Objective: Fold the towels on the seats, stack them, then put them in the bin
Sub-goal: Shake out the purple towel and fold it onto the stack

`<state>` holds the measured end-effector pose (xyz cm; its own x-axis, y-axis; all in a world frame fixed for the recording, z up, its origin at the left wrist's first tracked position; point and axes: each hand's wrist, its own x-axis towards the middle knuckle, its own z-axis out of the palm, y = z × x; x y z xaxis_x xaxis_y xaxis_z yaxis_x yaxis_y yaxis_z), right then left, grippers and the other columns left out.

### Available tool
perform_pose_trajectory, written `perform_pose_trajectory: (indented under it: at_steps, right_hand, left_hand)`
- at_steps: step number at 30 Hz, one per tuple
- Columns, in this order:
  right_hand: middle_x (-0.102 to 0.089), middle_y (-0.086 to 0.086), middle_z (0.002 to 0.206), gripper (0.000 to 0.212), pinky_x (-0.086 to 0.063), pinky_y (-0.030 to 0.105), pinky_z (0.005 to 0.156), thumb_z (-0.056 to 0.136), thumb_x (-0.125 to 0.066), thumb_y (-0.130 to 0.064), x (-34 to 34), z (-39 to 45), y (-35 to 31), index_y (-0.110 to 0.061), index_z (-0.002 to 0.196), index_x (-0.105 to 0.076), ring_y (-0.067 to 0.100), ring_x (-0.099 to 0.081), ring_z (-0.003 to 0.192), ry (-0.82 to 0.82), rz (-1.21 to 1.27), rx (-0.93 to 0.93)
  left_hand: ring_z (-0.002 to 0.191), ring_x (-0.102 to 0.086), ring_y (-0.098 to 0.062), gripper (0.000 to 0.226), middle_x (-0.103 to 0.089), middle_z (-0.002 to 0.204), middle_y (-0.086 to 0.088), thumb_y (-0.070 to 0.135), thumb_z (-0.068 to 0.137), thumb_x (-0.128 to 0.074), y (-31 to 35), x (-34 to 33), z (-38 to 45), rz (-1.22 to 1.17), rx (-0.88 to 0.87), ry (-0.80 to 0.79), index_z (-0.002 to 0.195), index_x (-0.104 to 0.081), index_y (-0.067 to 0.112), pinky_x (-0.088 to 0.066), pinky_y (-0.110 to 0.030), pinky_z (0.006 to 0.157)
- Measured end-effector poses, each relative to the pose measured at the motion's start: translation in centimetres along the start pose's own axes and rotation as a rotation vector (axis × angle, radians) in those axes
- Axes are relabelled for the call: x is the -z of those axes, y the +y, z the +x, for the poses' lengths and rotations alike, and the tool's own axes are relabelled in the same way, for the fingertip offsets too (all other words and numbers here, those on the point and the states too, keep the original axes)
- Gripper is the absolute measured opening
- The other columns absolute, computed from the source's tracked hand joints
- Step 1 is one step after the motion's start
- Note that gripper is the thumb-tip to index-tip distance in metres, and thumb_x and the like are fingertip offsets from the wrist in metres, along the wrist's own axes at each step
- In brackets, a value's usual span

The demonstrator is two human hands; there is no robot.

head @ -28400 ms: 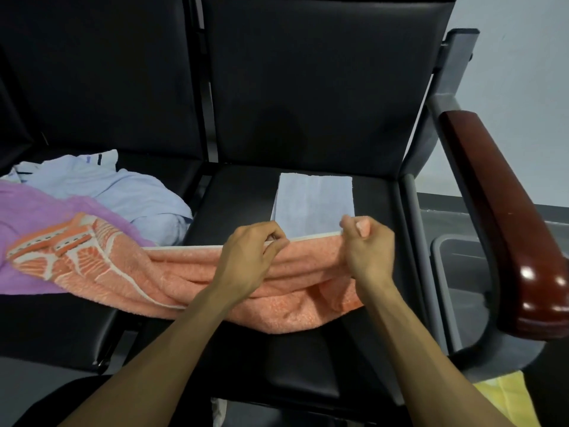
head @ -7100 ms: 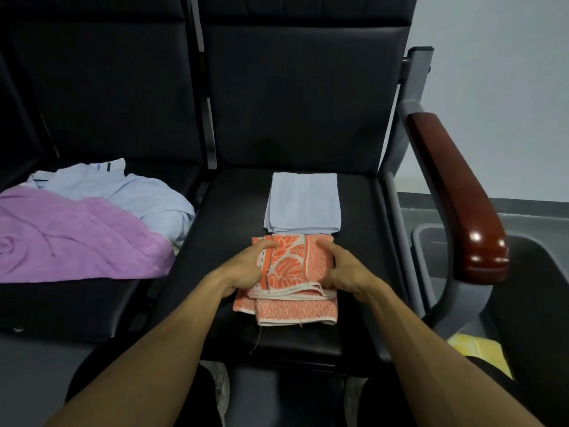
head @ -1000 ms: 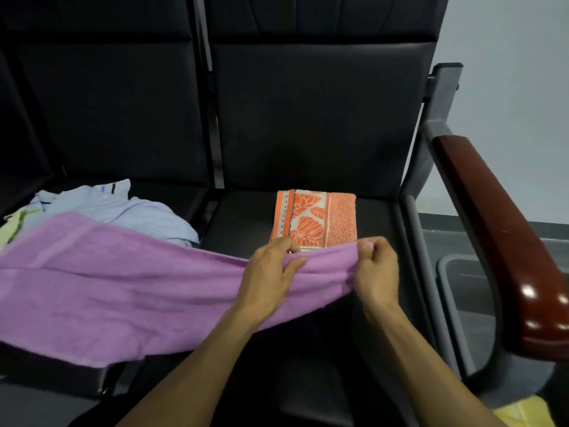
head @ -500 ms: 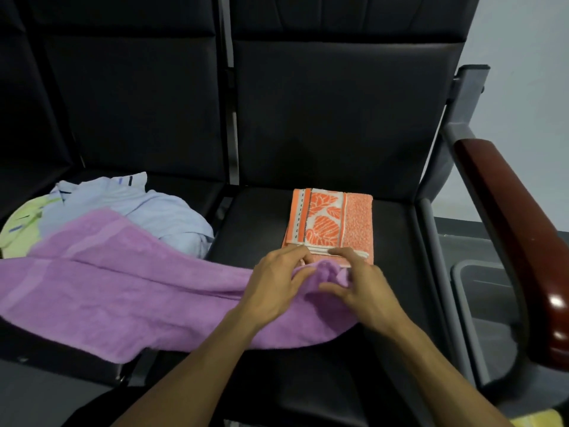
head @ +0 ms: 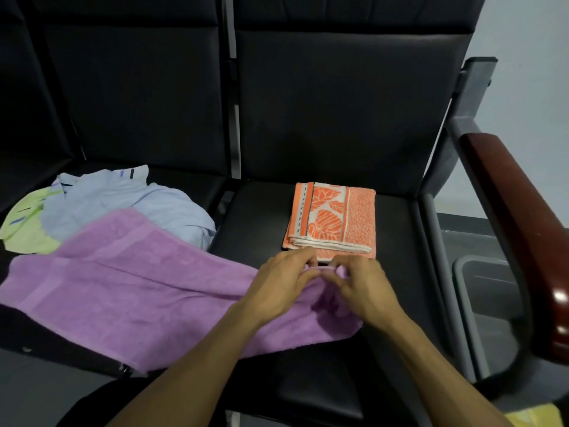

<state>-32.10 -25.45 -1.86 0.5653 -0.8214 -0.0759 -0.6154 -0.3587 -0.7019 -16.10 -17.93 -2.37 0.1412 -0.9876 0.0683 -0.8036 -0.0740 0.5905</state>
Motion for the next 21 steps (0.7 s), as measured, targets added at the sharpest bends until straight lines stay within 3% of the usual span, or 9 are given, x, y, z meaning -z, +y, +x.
perform_pose_trajectory:
  at_steps: [2,4,7,9,11,14,18,19,21]
  right_hand:
    - [-0.062,-0.001,0.069,0.016,-0.051,0.032,0.062,0.096,-0.062,-0.033,0.9,0.2,0.3,-0.02,0.091,-0.068,0.023,-0.062,0.064,0.249,-0.151,-0.08]
    - [-0.059,0.0,0.076,0.014,-0.045,0.031,0.063,0.096,-0.062,-0.035,1.7,0.1,0.5,-0.023,0.1,-0.066,0.026,-0.063,0.074,0.334,-0.197,-0.096]
    - [-0.065,-0.011,0.092,0.032,-0.056,0.034,0.076,0.09,-0.069,-0.044,1.3,-0.5,-0.4,-0.035,0.119,-0.059,0.015,-0.067,0.084,0.009,-0.054,0.014]
    - [-0.071,-0.011,0.08,0.018,-0.058,0.035,0.073,0.091,-0.066,-0.046,0.4,-0.6,-0.5,-0.033,0.103,-0.065,0.007,-0.068,0.071,-0.063,-0.003,0.064]
    - [-0.066,-0.004,0.063,0.018,-0.05,0.03,0.062,0.095,-0.061,-0.042,0.9,-0.1,-0.4,-0.025,0.088,-0.063,0.014,-0.065,0.06,0.106,-0.084,-0.018]
    - [-0.064,0.005,0.08,0.014,-0.049,0.036,0.066,0.097,-0.059,-0.037,2.4,0.0,0.5,-0.023,0.098,-0.059,0.032,-0.065,0.079,0.338,-0.291,-0.133]
    - [-0.065,-0.009,0.099,0.038,-0.055,0.038,0.082,0.093,-0.064,-0.044,1.6,-0.8,-0.9,-0.032,0.128,-0.052,0.016,-0.064,0.092,-0.058,-0.129,0.012]
    - [-0.067,-0.01,0.103,0.033,-0.056,0.038,0.085,0.093,-0.064,-0.045,0.9,-0.9,-1.0,-0.033,0.123,-0.057,0.014,-0.065,0.093,-0.114,-0.096,0.034]
    - [-0.066,-0.006,0.086,0.012,-0.055,0.038,0.073,0.096,-0.059,-0.039,0.7,-0.4,-0.9,-0.027,0.098,-0.062,0.019,-0.063,0.08,-0.017,-0.158,-0.004]
  left_hand:
    - [0.089,-0.06,-0.016,0.011,-0.065,0.104,0.007,0.03,0.101,-0.057,-0.4,0.0,0.0,0.012,0.011,0.011,0.094,-0.053,0.023,-0.053,-0.038,0.077]
    - [0.091,-0.062,-0.017,0.009,-0.067,0.107,0.006,0.03,0.101,-0.057,-0.7,0.1,0.1,0.027,0.016,0.063,0.096,-0.056,0.022,-0.054,-0.041,0.078]
    - [0.089,-0.061,-0.012,0.009,-0.067,0.103,0.009,0.031,0.099,-0.061,-0.5,0.0,0.2,0.012,-0.023,0.126,0.096,-0.061,0.022,-0.051,-0.03,0.073]
    - [0.084,-0.058,-0.008,0.009,-0.067,0.098,0.012,0.031,0.098,-0.063,-0.2,-0.1,0.2,0.018,-0.047,0.121,0.093,-0.061,0.024,-0.045,-0.024,0.069]
    - [0.085,-0.06,-0.01,0.009,-0.068,0.098,0.011,0.031,0.096,-0.065,-0.3,-0.2,0.3,0.015,-0.026,0.12,0.091,-0.061,0.024,-0.05,-0.03,0.07]
    - [0.091,-0.064,-0.014,0.01,-0.069,0.103,0.01,0.031,0.096,-0.066,-0.8,0.0,0.4,0.006,0.009,0.171,0.093,-0.062,0.023,-0.055,-0.038,0.076]
    - [0.092,-0.063,-0.012,0.008,-0.068,0.101,0.011,0.027,0.094,-0.069,-0.3,-0.1,0.2,-0.056,-0.068,0.15,0.092,-0.063,0.024,-0.056,-0.04,0.077]
    - [0.092,-0.062,-0.012,0.007,-0.067,0.1,0.012,0.027,0.093,-0.07,-0.1,-0.2,0.1,-0.051,-0.079,0.136,0.092,-0.063,0.025,-0.056,-0.04,0.077]
    - [0.09,-0.062,-0.012,0.009,-0.067,0.1,0.012,0.027,0.091,-0.072,-0.1,-0.4,0.2,-0.022,-0.066,0.145,0.092,-0.063,0.025,-0.056,-0.04,0.076]
